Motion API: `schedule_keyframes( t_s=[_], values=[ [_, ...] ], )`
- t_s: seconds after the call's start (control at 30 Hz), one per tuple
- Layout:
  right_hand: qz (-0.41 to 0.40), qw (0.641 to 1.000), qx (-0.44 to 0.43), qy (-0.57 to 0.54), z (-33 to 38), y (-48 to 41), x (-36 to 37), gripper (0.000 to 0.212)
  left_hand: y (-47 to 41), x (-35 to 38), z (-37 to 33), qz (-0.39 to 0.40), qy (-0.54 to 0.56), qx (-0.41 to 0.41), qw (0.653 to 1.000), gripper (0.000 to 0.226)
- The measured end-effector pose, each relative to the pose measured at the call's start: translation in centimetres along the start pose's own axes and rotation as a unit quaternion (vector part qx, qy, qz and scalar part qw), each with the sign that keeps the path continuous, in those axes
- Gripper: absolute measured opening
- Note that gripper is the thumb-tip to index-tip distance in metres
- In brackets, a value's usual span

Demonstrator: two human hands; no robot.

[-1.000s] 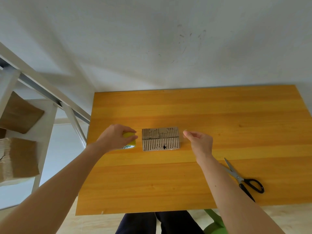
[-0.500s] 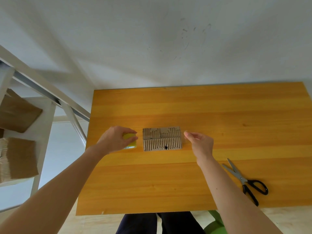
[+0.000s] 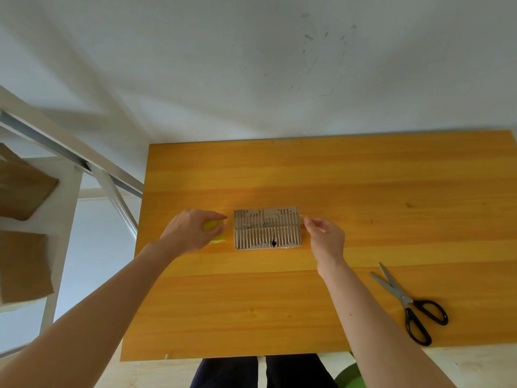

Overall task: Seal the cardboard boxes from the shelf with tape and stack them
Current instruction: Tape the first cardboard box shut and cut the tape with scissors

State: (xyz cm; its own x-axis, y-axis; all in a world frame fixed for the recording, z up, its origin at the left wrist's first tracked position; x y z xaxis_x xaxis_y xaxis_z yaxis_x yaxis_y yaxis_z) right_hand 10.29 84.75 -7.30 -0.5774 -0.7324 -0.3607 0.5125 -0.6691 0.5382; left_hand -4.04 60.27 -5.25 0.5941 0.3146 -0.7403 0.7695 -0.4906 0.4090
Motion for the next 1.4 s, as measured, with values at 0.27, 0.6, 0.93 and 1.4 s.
schedule_keyframes(
  t_s=[0.27, 0.6, 0.93, 1.4],
  values=[
    [-0.021, 1.000, 0.011, -0.019, -0.4, 0.5, 1.0, 0.017, -0.6, 0.7, -0.8, 0.018, -0.006, -0.005, 1.000, 0.031],
    [0.049, 0.995, 0.035, -0.074, -1.0, 0.9, 2.0, 0.015, -0.6, 1.4, -1.1, 0.021, 0.020, -0.010, 1.000, 0.026],
    [0.006, 0.997, 0.050, -0.065, -0.7, 0.7, 2.1, 0.022, -0.1, 1.9, -0.8, 0.015, 0.058, -0.001, 0.998, 0.024],
    [0.010, 0.825, -0.350, 0.444, 1.1, 4.4, 3.6, 0.058, 0.0, 2.2, -1.2, 0.014, 0.066, -0.001, 0.998, 0.025]
  ],
)
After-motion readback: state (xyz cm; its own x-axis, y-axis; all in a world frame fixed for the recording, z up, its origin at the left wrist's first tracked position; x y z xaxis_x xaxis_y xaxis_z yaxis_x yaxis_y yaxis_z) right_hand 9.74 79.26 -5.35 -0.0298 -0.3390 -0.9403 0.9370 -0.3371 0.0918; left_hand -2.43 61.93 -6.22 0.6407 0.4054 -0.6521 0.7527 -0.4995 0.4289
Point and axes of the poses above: each hand's wrist, its own y-axis away from the middle knuckle, its own x-axis out of the palm, z = x × y, the point moved 2 cm from there along -y, towards the middle knuckle, and after that the axes turned 11 degrees about y, right-handed, at the moved point
